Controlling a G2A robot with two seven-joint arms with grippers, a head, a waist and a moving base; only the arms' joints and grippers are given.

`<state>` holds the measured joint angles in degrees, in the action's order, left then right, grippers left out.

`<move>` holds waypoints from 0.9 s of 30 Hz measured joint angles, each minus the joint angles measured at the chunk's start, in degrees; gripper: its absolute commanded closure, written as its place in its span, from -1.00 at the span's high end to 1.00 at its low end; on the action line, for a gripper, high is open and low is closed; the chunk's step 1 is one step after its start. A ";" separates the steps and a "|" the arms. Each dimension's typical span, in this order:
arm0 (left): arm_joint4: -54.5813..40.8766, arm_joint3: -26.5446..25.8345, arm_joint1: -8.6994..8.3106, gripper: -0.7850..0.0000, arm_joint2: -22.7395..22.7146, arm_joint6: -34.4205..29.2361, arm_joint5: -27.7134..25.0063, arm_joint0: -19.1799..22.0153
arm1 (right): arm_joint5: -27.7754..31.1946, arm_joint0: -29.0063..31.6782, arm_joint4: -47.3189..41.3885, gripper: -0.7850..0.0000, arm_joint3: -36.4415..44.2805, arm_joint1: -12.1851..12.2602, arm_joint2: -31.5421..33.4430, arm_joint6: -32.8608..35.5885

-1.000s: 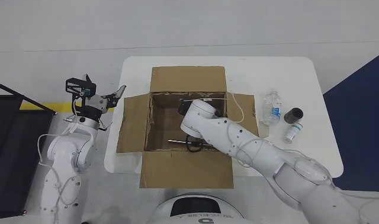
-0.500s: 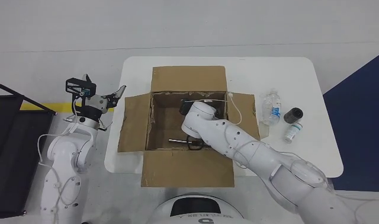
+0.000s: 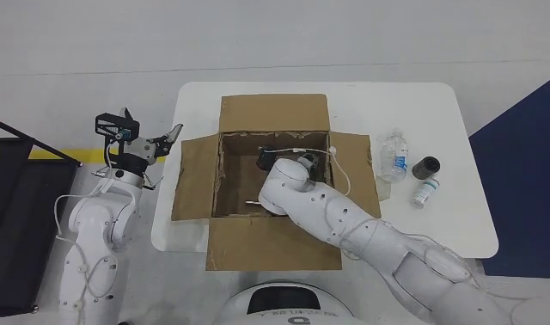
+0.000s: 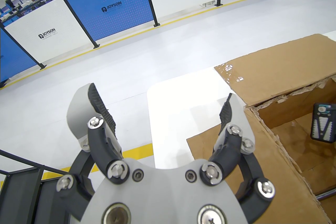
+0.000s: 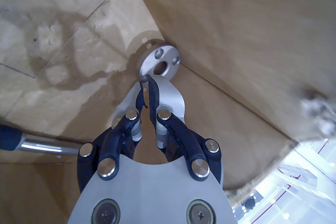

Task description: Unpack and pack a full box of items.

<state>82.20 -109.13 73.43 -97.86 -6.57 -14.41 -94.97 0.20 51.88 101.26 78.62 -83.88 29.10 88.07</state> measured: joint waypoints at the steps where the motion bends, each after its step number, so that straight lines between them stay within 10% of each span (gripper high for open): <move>1: 0.00 0.00 0.00 1.00 0.00 0.00 0.00 0.00 | 0.00 0.82 1.40 -1.00 1.52 0.21 0.33 -0.02; 6: 0.00 0.00 0.00 1.00 0.00 0.00 0.00 0.00 | 1.97 6.44 8.36 -1.00 10.17 1.43 3.45 -0.07; 12: 0.00 0.00 0.00 1.00 0.00 0.00 0.00 0.00 | 5.75 9.23 4.83 -0.20 12.29 1.51 9.15 -0.48; 27: 0.00 0.00 0.00 1.00 0.00 0.00 0.00 0.00 | 5.10 4.01 -0.73 -0.19 -2.15 -1.47 10.67 -5.94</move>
<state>82.20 -109.13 73.43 -97.86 -6.57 -14.41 -94.97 5.30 55.89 100.53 76.47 -85.35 39.76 82.13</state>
